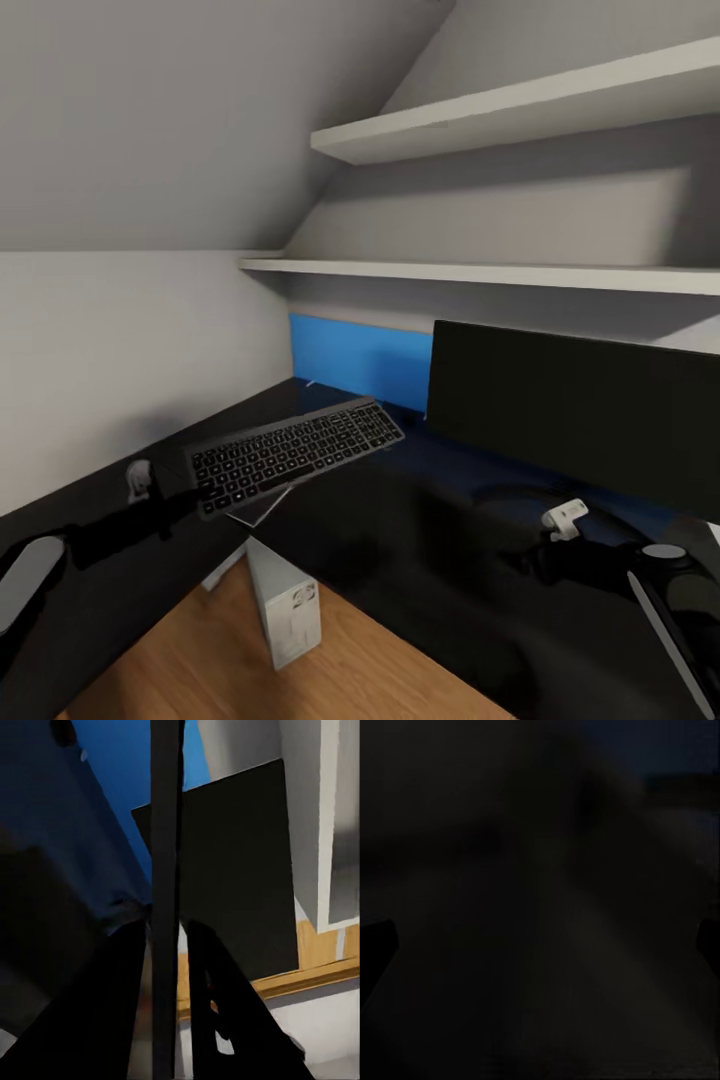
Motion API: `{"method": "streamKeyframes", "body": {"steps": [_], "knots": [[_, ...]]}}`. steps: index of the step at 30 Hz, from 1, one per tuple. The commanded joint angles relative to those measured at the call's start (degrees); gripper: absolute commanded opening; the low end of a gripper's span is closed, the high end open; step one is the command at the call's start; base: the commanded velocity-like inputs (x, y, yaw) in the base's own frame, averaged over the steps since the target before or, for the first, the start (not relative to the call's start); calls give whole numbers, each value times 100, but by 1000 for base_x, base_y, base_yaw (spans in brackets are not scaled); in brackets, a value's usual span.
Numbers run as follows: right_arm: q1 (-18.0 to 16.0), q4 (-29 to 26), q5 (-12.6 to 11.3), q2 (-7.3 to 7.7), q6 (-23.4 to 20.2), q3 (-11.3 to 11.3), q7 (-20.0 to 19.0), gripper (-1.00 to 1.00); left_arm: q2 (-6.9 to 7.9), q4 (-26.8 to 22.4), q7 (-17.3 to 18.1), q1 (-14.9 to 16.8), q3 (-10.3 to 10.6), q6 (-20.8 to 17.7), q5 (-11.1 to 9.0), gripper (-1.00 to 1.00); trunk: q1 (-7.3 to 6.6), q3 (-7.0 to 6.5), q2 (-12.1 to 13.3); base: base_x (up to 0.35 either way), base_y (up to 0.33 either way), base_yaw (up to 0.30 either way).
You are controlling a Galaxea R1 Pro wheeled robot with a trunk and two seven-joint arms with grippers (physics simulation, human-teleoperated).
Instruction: In the bedroom, organize the workspace by keeping the computer under the desk, ensuring the monitor is on the desk, placing the keyboard on the desk next to the monitor, placing the mouse on the desk next to the keyboard, moving the folder from the swivel chair onto the desk next to the mouse, stacking the notebook on top of the folder with the pen on top of the notebook, and positioning the swivel chair next to the desk.
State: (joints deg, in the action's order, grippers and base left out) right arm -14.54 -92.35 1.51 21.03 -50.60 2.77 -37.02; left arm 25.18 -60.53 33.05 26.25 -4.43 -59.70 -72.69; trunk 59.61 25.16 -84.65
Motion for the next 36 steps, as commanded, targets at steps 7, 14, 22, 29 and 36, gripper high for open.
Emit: {"method": "streamKeyframes", "body": {"steps": [7, 14, 22, 29, 36], "knots": [[5, -2, 16, 86, -44, 44, -50, 100, 195, 426, 112, 230, 507, -30, 23, -100, 0, -12, -4, 0, 0, -293], [4, -2, 15, 94, -40, 48, -59, 100, 559, 551, 617, 256, 900, -30, -3, -100, 0, -30, -4, 0, 0, -294], [3, 5, 16, 97, -38, 47, -60, 100, 890, 787, 952, 264, 1400, -30, -31, -100, 0, -51, -4, 0, 0, -294], [1, -1, 15, 154, -51, 276, -64, 100, 957, 1074, 1002, 460, 2233, -30, -37, -100, 0, -58, -4, 0, 0, -136], [3, -2, 8, 301, -72, 302, -69, 100, 681, 1761, 1720, 979, 3091, -30, -43, -100, 0, -58, -4, 0, 0, -244]]}}
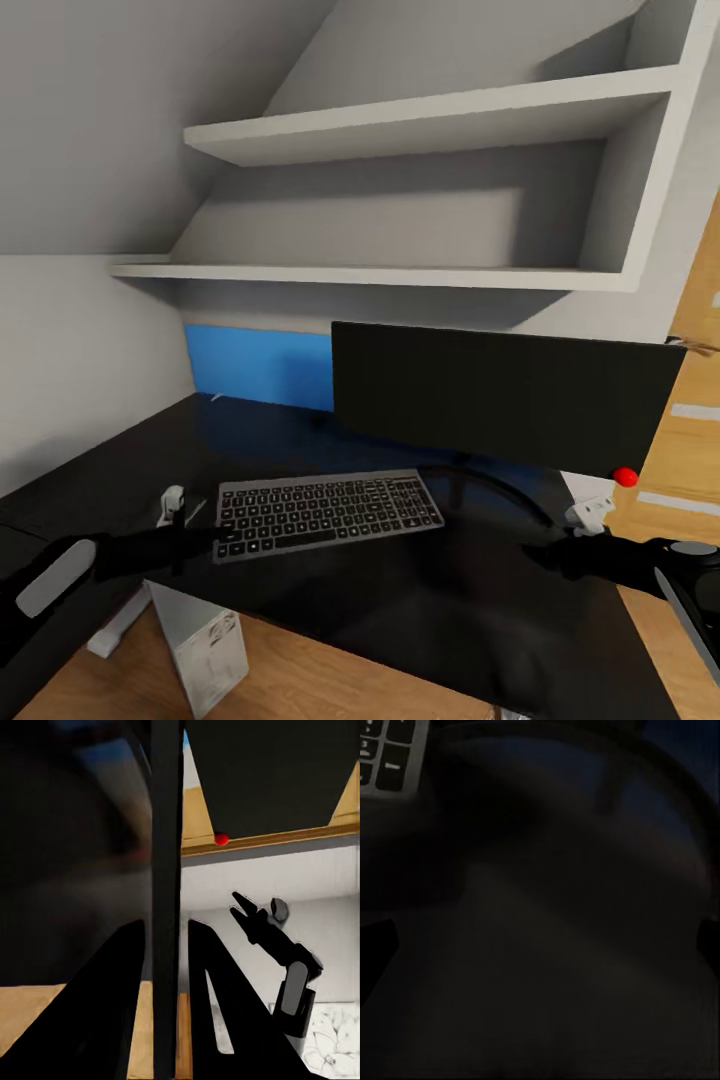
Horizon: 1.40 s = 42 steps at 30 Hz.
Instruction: In the bedroom, organize the workspace by keeping the computer under the desk, ensuring the monitor is on the desk, placing the keyboard on the desk next to the monitor, placing the mouse on the desk next to the keyboard, moving the folder from the swivel chair onto the desk next to the mouse, stacking the notebook on top of the folder with the pen on top of the notebook, and positioning the swivel chair next to the desk.
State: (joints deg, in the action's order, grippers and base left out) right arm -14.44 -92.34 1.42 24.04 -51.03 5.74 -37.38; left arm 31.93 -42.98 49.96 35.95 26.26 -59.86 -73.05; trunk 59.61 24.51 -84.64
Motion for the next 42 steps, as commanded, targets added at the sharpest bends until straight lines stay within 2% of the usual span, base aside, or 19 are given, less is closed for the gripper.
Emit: {"method": "streamKeyframes", "body": {"steps": [1, 3, 5, 6, 7, 10, 12, 16, 22, 27, 31, 33, 40, 42], "knots": [[-9, -4, 17, 2, -30, 5, -32, 100, -28, 124, 113, 42, 63, -14, -7, -100, 0, 7, -4, 0, 0, -295], [-11, -4, 17, 3, -30, 7, -32, 100, -136, 244, 149, 124, 82, -14, -6, -100, 0, 7, -4, 0, 0, -296], [-13, -4, 17, 8, -30, 11, -32, 100, -308, 310, 165, 223, 105, -14, -7, -100, 0, 7, -4, 0, 0, -296], [-14, -4, 17, 10, -30, 12, -32, 100, -431, 333, 170, 271, 127, -14, -7, -100, 0, 7, -4, 0, 0, -297], [-14, -4, 17, 6, -30, 3, -32, 100, -690, 333, 180, 397, 328, -14, -6, -100, 0, 7, -4, 0, 0, -297], [-13, -4, 17, 5, -27, -1, -32, 100, -811, 380, 207, 497, 507, -14, -8, -100, 0, 7, -4, 0, 0, -297], [-14, -4, 17, 4, -24, -5, -32, 100, -829, 519, 210, 585, 561, -14, -3, -100, 0, 7, -4, 0, 0, -297], [-12, -4, 17, 4, -22, -2, -32, 100, -838, 698, 234, 773, 842, -14, -8, -100, 0, 7, -4, 0, 0, -297], [-13, -4, 23, 11, -11, 4, -26, 100, -832, 782, 450, 858, 1017, -14, -15, -100, 0, 7, -4, 0, 0, -297], [-10, 7, 71, 17, 2, 117, -8, 100, -809, 802, 517, 867, 1053, -14, -16, -100, 0, 7, -4, 0, 0, -297], [-7, 25, 347, 12, 13, 498, -13, 100, -804, 820, 531, 869, 1056, -14, -14, -100, 0, 7, -4, 0, 0, -297], [-6, 24, 422, -2, 21, 592, -17, 100, -803, 829, 531, 869, 1061, -14, 1, -100, 0, 7, -4, 0, 0, -297], [-8, 51, 500, -12, 99, 675, -24, 100, -805, 877, 526, 820, 1068, -14, 79, -100, 0, 7, -4, 0, 0, -202], [-10, 66, 512, -22, 211, 681, -20, 100, -810, 883, 522, 808, 1069, -14, 154, -100, 0, 7, -4, 0, 0, -63]]}}
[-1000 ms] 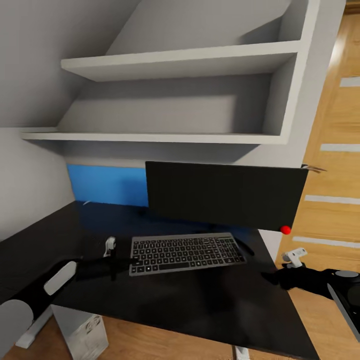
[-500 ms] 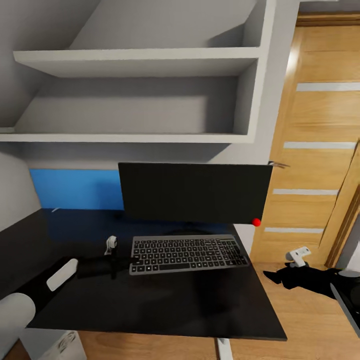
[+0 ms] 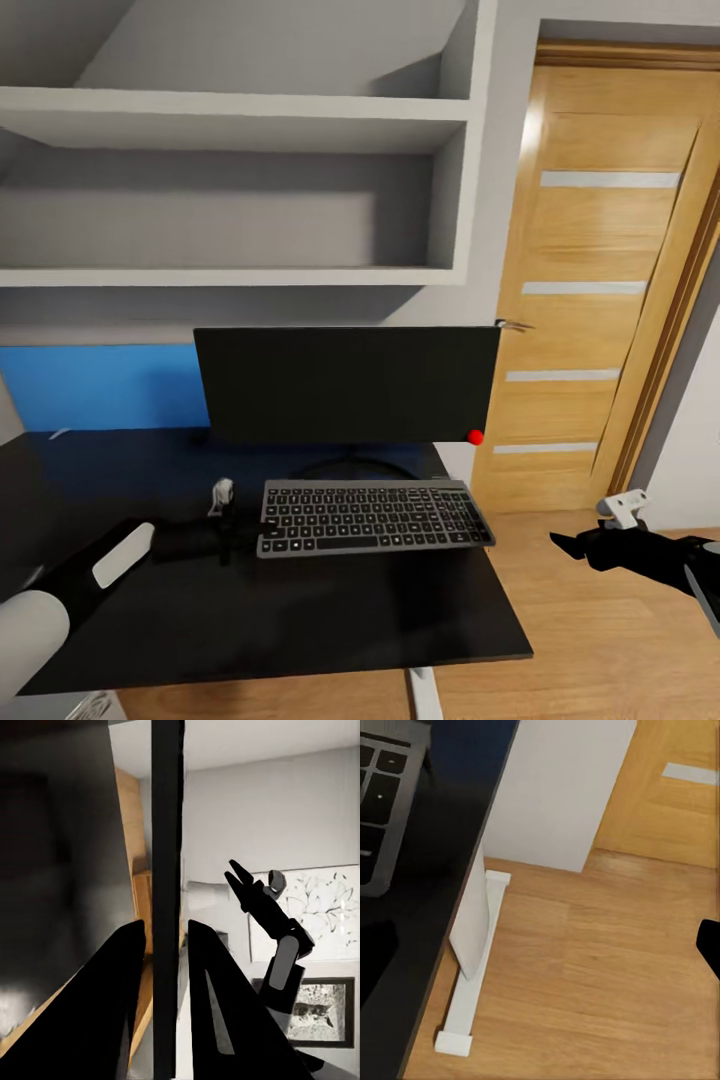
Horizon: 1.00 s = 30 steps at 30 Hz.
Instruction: In the bedroom, organize the workspace by keeping the computer under the desk, ensuring the monitor is on the desk, placing the keyboard on the desk next to the monitor, placing the mouse on the desk next to the keyboard, moving the folder from the swivel chair onto the desk next to the mouse, stacking the notebook on top of the folder with the pen on top of the notebook, and positioning the swivel chair next to the desk.
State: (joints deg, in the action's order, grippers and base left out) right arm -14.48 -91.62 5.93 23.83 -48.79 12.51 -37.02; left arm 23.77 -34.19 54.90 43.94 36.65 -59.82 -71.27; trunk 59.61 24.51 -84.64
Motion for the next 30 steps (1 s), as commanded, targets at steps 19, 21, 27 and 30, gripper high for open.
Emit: {"method": "streamKeyframes", "body": {"steps": [19, 21, 27, 30], "knots": [[-10, 22, 67, -44, 395, 13, -51, 100, 2, 36, 531, -112, -54, 304, 635, -100, 0, 7, -4, 0, 0, -7], [-10, 22, 67, -44, 396, 14, -51, 100, -7, 40, 532, -113, -53, 313, 641, -100, 0, 7, -4, 0, 0, 0], [-10, 21, 66, -42, 396, 16, -51, 100, -19, 172, 524, -119, -56, 338, 643, -100, 0, 7, -4, 0, 0, 0], [-10, 21, 63, -42, 396, 15, -51, 100, -20, 288, 521, -139, -59, 396, 631, -100, 0, 7, -4, 0, 0, 0]]}}
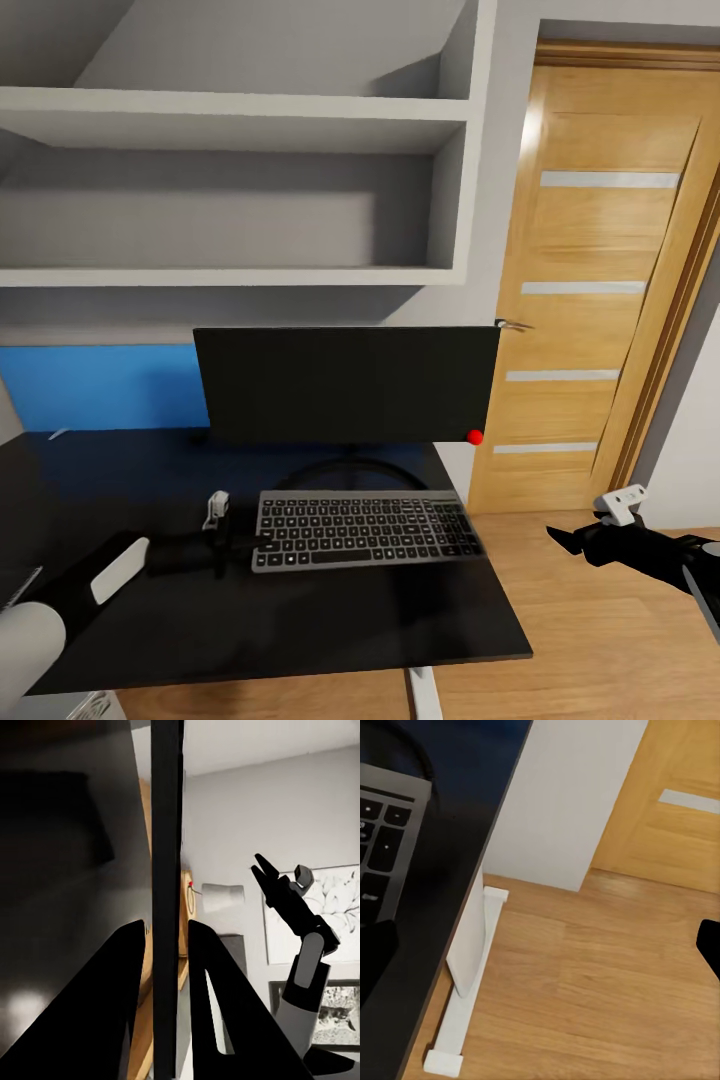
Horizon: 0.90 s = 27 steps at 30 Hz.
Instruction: In the bedroom, organize the workspace by keeping the computer under the desk, ensuring the monitor is on the desk, placing the keyboard on the desk next to the monitor, placing the mouse on the desk next to the keyboard, moving the folder from the swivel chair onto the desk next to the mouse, stacking the notebook on top of the folder with the pen on top of the notebook, and positioning the swivel chair next to the desk.
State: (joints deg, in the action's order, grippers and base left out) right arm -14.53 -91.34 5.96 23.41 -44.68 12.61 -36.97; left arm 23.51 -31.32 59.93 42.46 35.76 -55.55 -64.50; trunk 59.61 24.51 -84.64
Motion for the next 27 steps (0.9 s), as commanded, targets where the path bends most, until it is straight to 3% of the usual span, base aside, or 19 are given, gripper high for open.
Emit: {"method": "streamKeyframes", "body": {"steps": [1, 12, 27], "knots": [[-6, -6, 61, -1, -15, 5, -56, 100, 3, 23, 16, 5, 29, -10, -48, -100, 0, 7, -4, 0, 0, 0], [-6, -6, 59, -2, -15, 2, -56, 100, -46, 332, -526, -9, 29, 63, -79, -100, 0, 7, -4, 0, 0, 0], [-6, -6, 55, -2, -15, 1, -61, 100, -81, 372, -586, -7, 13, 60, -99, -100, 0, 7, -4, 90, 0, 0]]}}
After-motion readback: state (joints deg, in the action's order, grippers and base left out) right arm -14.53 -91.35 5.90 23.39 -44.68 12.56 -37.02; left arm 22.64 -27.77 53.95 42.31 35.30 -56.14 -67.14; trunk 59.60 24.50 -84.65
